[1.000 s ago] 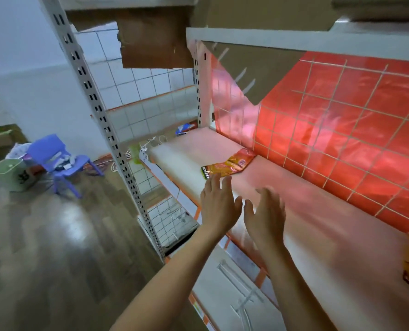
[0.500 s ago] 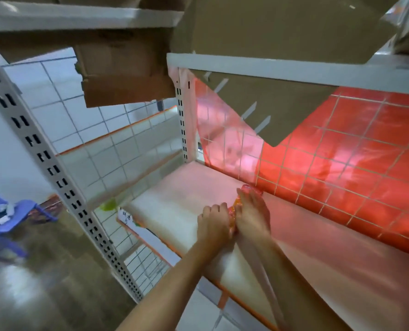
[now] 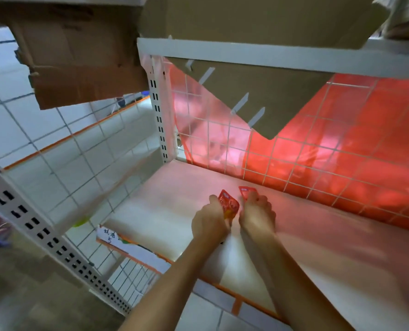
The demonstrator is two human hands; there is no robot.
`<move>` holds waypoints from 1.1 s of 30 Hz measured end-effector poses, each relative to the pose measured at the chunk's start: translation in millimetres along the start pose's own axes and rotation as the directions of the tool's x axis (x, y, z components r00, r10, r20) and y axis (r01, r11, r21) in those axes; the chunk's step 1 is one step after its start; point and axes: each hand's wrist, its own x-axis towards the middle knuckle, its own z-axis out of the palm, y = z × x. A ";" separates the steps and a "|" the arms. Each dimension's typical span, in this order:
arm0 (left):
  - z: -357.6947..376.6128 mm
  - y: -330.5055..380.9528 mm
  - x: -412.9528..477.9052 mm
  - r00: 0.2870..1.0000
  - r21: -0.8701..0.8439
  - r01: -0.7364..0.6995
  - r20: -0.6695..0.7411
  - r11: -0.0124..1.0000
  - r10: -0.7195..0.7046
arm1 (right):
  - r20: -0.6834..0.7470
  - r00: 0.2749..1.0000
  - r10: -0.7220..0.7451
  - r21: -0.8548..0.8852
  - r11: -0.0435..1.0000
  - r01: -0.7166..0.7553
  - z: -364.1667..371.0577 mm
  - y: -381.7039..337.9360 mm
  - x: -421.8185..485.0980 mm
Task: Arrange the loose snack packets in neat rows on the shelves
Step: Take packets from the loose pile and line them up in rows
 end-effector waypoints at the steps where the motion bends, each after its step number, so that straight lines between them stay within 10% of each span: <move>1: 1.8 3.4 -1.4 1.000 -0.048 -0.012 -0.001 0.999 0.012 | -0.012 1.000 0.027 0.051 0.998 -0.026 -4.4 2.6 -2.4; 10: 27.7 73.1 -27.7 0.986 -0.449 -0.111 0.060 0.887 0.154 | -0.146 0.868 0.475 0.678 0.687 -0.262 -42.9 80.1 -54.1; 33: 171.5 354.2 -293.4 0.781 -0.738 -0.125 0.339 0.663 0.525 | -0.325 0.561 0.762 0.764 0.561 -0.319 -171.9 415.4 -311.1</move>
